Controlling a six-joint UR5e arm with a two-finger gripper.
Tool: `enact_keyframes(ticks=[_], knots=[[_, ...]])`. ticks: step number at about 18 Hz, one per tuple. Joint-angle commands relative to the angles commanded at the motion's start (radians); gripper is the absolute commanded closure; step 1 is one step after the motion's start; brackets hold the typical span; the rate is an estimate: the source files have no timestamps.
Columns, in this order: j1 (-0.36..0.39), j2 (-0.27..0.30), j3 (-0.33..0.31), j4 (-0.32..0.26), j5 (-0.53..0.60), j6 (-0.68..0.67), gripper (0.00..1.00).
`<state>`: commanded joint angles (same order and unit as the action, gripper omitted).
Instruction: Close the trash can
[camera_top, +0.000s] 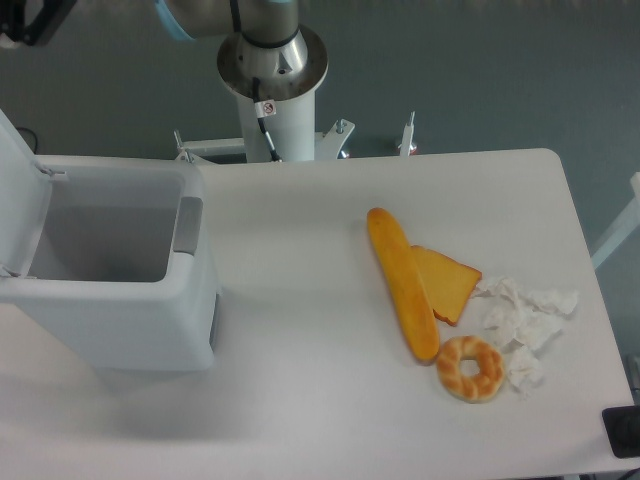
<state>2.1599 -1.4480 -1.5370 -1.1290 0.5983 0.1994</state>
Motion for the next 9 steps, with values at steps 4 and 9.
enact_keyframes(ticks=[4, 9], knots=[[-0.041, -0.028, 0.0, 0.0, 0.0, -0.002, 0.0], [-0.057, -0.032, 0.003, 0.0, -0.025, -0.002, 0.0]])
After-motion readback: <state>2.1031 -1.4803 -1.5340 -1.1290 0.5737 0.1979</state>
